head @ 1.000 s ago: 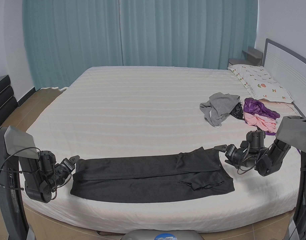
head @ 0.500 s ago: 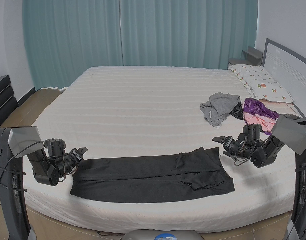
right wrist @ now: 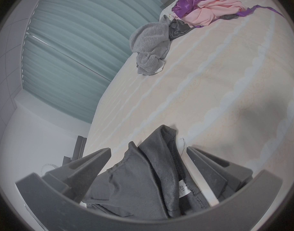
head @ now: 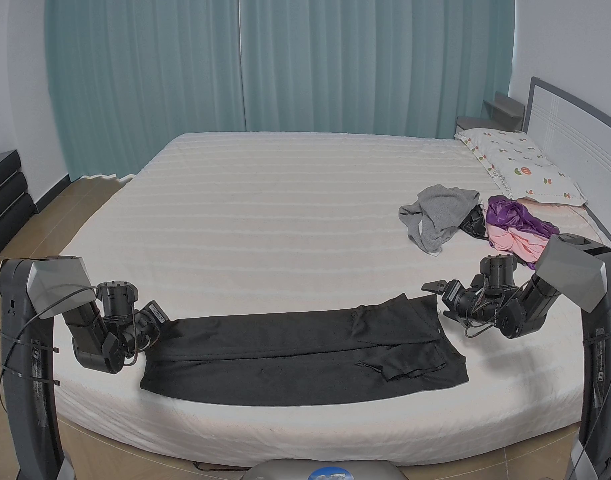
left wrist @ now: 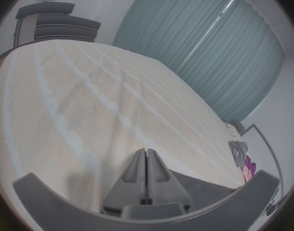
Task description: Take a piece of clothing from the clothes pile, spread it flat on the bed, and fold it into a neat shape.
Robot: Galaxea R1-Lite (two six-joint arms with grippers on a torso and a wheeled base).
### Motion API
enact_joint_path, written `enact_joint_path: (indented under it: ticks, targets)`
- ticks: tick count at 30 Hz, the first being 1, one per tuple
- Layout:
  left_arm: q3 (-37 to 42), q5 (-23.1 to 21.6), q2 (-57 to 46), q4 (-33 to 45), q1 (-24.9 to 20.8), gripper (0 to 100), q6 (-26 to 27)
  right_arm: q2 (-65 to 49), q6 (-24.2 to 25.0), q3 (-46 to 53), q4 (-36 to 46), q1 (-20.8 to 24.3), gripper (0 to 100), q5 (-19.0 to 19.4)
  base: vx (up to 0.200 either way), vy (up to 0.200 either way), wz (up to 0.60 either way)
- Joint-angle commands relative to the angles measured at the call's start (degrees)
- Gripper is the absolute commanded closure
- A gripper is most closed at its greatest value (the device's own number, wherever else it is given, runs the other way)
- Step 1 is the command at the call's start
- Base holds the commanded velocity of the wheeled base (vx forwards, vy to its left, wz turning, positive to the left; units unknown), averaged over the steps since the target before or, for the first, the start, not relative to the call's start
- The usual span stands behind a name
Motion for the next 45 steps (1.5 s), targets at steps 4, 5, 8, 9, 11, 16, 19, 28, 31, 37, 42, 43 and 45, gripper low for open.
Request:
enact_joint_path:
  ticks: [4,5,8,9,11,16,19,28,31,37,42,43,45]
  targets:
    - [-2.53,1.08,0.31,-0.04,0.84,100,-5.67,2.16,-0.02,-3.18,1.84,-0.42,0,-1.3,0.0,0.0,0.0]
    - [-2.53,1.08,0.31,-0.04,0.93,100,-5.94,2.42,-0.02,-3.88,2.36,-0.51,0,-1.74,0.0,0.0,0.0]
    - [-2.62,1.08,0.4,-0.04,0.93,100,-5.94,4.09,-0.1,-6.08,3.16,-0.42,0,-3.06,0.0,0.0,0.0]
    - [-2.62,1.08,0.49,-0.04,0.93,100,-5.94,4.89,-0.19,-6.96,3.16,-0.16,0,-3.68,0.0,0.0,0.0]
    - [-2.8,1.08,0.49,-0.04,0.93,100,-5.94,5.68,-0.28,-8.36,3.24,0.02,0,-4.38,0.0,0.0,0.0]
    - [-2.88,1.08,0.49,-0.04,0.93,100,-5.94,5.94,-0.37,-8.98,3.33,-0.16,0,-3.15,0.0,0.0,0.0]
    - [-2.71,1.08,0.49,-0.04,0.93,100,-6.03,6.12,-0.28,-9.33,3.24,-0.24,100,-2.01,0.0,0.0,0.0]
    - [-2.62,1.08,0.4,-0.04,0.93,100,-6.03,6.73,-0.28,-9.95,2.45,-0.24,100,-4.73,0.0,0.0,0.0]
    - [-2.62,1.08,0.4,-0.13,1.02,100,-6.03,6.73,-0.28,-10.03,2.28,-0.51,100,-5.0,0.0,0.0,0.0]
    - [-2.62,1.08,0.4,-0.04,1.02,100,-6.11,6.73,-0.28,-10.03,2.36,-0.6,100,-5.17,0.0,0.0,0.0]
    - [-2.27,0.99,0.22,-0.04,0.93,0,-6.2,6.64,-0.54,-9.77,2.36,-0.42,0,-5.08,0.0,0.0,0.0]
    - [-2.27,0.99,0.22,-0.13,0.93,0,-6.2,6.38,-0.54,-9.59,2.1,-0.51,0,-5.08,0.0,0.0,0.0]
    - [-2.09,0.99,0.22,-0.13,0.93,0,-6.2,5.76,-0.54,-9.24,1.57,-0.68,0,-5.0,0.0,0.0,0.0]
